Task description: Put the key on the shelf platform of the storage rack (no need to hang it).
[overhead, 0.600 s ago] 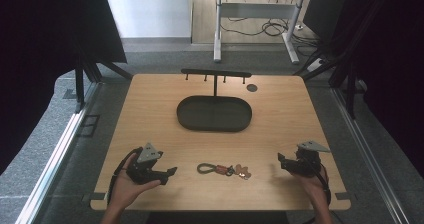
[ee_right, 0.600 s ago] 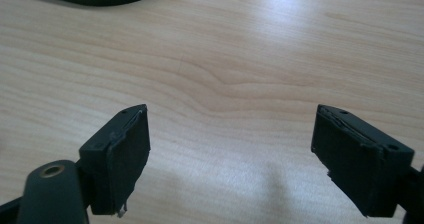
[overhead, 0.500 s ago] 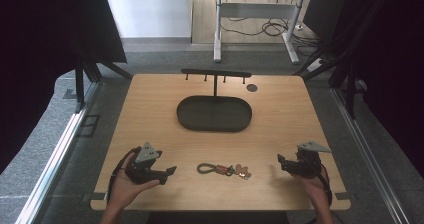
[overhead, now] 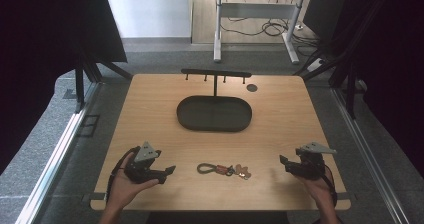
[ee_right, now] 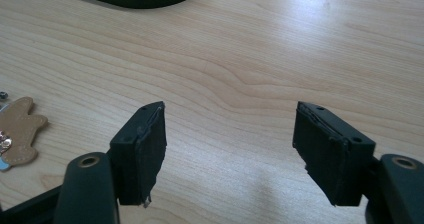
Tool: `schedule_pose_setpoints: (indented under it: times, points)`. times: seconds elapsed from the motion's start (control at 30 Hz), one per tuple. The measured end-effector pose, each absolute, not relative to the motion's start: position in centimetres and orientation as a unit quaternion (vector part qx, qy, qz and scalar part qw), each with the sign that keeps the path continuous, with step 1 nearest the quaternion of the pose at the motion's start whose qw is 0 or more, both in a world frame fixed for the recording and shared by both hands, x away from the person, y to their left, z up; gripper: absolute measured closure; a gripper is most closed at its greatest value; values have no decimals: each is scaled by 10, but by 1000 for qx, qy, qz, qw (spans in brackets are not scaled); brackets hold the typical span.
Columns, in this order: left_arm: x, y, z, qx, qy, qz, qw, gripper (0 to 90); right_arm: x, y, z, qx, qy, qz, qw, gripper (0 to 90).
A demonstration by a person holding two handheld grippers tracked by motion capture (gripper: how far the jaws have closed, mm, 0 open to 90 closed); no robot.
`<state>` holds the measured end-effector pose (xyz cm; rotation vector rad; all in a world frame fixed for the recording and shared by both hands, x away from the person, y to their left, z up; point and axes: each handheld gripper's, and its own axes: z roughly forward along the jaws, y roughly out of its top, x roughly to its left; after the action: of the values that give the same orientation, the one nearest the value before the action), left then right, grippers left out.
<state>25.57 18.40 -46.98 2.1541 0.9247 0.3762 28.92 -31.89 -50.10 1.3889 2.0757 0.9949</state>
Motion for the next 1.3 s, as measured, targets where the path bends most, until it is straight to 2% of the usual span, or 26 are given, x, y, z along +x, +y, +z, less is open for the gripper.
schedule_pose_setpoints:
  times: [0.27,0.43,0.57,0.67,1.3]
  points:
    - [256,183,-470,842,362,147,372,260,291,-323,-498,495,758,366,215,365]
    - [253,179,-464,843,354,151,376,259,294,-322,-492,478,773,374,185,407]
    - [253,179,-466,843,356,150,375,259,296,-319,-485,468,780,375,178,411]
    - [253,181,-466,842,358,150,376,260,300,-314,-477,451,795,378,152,397]
    - [254,183,-468,841,361,146,375,259,313,-270,-446,382,849,345,121,417]
